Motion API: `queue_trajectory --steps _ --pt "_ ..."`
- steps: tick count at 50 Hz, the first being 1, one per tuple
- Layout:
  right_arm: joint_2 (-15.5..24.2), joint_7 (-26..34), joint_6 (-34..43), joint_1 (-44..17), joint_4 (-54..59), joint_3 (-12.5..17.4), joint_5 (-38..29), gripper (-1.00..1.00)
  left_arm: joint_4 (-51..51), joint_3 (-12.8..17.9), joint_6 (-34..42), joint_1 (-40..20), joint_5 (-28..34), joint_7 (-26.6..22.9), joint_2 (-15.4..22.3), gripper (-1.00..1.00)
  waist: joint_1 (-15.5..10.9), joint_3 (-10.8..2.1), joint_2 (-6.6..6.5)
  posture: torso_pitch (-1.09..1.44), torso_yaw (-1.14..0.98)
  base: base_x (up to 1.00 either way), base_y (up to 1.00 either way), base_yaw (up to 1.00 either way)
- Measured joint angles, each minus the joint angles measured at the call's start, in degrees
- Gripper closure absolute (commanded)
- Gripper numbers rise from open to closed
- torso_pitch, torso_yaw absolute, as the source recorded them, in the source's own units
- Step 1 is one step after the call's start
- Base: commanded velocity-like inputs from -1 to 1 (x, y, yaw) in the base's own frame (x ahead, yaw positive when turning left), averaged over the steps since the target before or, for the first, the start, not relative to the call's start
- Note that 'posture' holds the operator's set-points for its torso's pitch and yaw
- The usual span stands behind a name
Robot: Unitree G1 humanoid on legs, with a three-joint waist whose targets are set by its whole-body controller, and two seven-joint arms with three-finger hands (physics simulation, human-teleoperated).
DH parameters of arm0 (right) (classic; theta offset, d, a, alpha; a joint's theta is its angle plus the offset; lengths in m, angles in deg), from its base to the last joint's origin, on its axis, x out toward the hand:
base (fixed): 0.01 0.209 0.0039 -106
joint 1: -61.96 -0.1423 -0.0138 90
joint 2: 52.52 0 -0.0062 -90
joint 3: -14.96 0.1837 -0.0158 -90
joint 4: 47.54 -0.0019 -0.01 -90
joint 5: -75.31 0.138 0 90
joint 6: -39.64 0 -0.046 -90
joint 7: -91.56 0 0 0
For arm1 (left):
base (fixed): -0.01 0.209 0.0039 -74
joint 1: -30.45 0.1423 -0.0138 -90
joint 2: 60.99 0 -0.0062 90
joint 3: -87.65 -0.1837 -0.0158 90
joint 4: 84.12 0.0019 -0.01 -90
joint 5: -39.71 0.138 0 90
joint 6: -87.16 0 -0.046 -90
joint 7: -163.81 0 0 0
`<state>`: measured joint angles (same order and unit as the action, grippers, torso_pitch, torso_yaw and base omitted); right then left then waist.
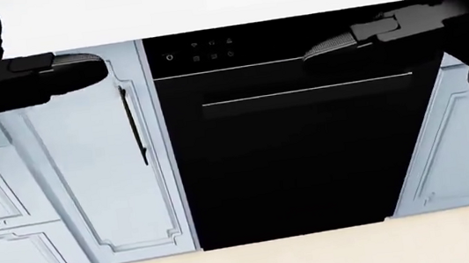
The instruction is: Place the steak on the top rack of the oven.
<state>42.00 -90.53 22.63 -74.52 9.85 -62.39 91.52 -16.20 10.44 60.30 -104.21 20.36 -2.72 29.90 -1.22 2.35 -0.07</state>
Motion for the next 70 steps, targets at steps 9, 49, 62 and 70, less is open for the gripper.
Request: queue_trajectory --steps 9,49,62,70 --pt "0.84 -1.65 2.5 -2.05 0.11 1.96 -0.79 -1.0 0.04 -1.94 0.51 -1.02 -2.17 -0.72 -0.41 -1.0 1.64 0.36 2.04 0.0 0.0 0.14 0.0 0.0" --pt "-0.54 -0.94 2.12 -3.65 1.38 -1.37 -0.71 -1.0 0.45 -0.29 0.12 -0.22 -1.92 -0.73 1.11 -1.0 0.88 0.3 -3.09 0.0 0.0 0.13 0.0 0.0" --pt "-0.07 -0.93 2.27 -4.04 1.81 -0.35 -1.95 -1.0 0.51 -1.59 0.26 -0.83 -2.45 -1.31 0.38 -1.0 1.32 0.42 2.15 0.0 0.0 0.13 0.0 0.0" --pt "-0.45 -0.85 1.9 -4.98 1.41 -0.97 -2.57 -1.0 0.02 -0.32 0.35 -1.61 -2.99 -1.32 1.23 -1.0 1.48 0.31 -1.68 0.0 0.0 0.12 0.01 0.0"
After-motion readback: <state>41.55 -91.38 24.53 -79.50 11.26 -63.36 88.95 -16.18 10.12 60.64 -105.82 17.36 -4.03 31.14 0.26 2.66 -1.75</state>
